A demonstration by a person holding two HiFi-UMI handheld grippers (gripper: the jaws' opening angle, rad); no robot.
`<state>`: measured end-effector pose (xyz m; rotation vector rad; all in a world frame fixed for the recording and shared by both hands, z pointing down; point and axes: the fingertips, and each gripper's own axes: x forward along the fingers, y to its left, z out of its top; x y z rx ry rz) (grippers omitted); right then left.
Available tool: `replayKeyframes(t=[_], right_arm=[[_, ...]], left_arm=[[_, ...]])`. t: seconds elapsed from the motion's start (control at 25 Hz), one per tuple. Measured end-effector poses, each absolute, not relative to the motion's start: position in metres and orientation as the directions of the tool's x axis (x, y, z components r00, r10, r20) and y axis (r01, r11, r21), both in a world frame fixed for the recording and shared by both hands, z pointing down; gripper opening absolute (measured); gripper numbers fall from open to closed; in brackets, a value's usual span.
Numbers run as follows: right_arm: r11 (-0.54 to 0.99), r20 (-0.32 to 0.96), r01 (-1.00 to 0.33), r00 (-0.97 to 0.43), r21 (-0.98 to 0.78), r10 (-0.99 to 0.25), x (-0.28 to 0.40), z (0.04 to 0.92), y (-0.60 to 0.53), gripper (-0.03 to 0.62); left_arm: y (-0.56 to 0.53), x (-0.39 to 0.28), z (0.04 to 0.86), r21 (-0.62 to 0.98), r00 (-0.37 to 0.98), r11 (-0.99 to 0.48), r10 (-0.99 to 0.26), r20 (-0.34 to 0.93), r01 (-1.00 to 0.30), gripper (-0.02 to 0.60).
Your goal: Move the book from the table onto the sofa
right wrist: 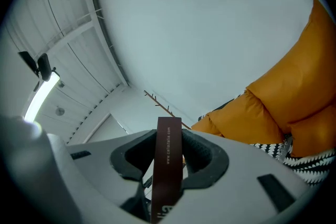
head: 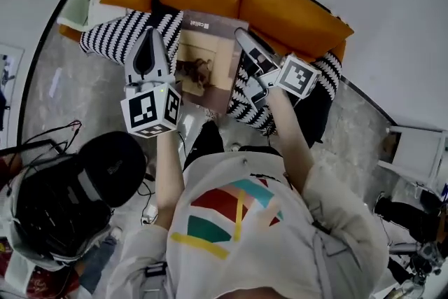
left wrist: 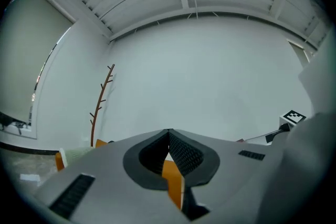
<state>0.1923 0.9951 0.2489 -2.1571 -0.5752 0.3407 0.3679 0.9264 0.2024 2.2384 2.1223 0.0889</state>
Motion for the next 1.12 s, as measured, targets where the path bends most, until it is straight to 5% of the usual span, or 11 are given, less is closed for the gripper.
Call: replayKeyframes(t=[0.68, 1.12], right_arm=[[-0.341, 0.066, 0.300, 0.829, -0.891, 0.555, 0.234, 0.405, 1.128, 0.155], [-0.108, 0.278, 0.405, 0.773, -0.908, 0.570, 0.229, 0.565, 1.142, 0.155]], left_arm=[[1.067, 0.412, 0.339, 0.059, 0.021, -0.028, 0.992, 0.125, 0.998, 0.006], [1.080, 0.404, 0.477, 0.162, 0.024, -0.073, 0.959, 0.282, 0.984, 0.006]])
